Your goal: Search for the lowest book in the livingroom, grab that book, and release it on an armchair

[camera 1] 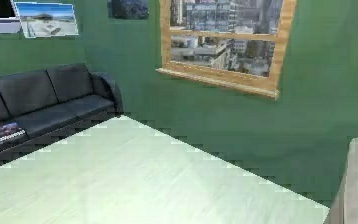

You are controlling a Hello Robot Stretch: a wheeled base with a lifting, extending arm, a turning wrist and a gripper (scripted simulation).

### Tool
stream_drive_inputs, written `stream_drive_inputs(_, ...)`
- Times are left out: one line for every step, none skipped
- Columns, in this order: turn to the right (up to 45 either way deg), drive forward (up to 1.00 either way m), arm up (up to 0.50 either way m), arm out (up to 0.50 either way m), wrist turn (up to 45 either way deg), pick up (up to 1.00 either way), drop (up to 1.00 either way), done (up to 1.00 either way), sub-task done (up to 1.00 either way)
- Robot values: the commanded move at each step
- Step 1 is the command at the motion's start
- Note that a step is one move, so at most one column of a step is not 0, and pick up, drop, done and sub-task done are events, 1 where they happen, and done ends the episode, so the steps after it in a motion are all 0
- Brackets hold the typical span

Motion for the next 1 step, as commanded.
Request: stream_drive_inputs(-45.0, 0.0, 0.0, 0.0, 0.0, 0.0, 0.0, 0.0, 0.0)
